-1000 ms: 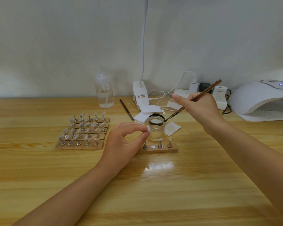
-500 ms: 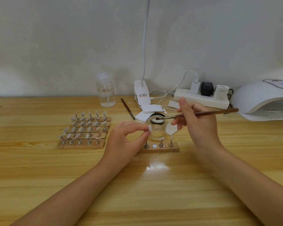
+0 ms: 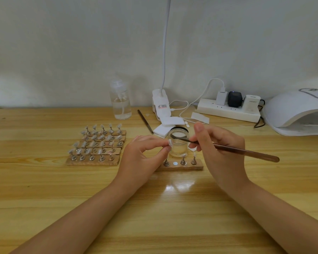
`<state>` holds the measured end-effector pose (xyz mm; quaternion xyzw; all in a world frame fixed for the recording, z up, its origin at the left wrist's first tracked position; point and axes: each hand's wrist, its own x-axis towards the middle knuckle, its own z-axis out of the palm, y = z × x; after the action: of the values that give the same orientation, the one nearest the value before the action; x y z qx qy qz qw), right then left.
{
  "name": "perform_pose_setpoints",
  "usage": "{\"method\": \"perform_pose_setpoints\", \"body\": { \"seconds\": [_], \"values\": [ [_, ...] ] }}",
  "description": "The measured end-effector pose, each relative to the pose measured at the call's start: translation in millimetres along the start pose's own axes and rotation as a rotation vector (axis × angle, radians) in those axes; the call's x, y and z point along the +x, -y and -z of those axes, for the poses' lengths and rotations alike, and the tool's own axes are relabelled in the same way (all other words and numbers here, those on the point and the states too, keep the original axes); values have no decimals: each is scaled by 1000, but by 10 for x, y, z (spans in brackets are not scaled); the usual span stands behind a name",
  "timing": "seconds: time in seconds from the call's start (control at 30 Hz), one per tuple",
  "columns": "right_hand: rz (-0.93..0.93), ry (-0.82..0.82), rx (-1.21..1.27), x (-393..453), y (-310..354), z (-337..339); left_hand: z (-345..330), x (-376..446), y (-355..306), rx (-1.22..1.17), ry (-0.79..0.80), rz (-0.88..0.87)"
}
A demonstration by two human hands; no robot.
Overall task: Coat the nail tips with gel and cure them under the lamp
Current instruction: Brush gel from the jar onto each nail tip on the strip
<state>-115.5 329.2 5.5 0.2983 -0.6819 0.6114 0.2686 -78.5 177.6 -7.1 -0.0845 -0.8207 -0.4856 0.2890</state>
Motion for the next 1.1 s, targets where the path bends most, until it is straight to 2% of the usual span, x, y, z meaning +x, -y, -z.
{"method": "perform_pose_setpoints", "body": {
  "seconds": [0.57,1.1],
  "values": [
    [68,71,-74,-44,0,-27,-4,-5,-53,-1,-7,51],
    [36,39,-32,-43,-14,-32,0,-6,-67,-13,-1,81]
  ]
}}
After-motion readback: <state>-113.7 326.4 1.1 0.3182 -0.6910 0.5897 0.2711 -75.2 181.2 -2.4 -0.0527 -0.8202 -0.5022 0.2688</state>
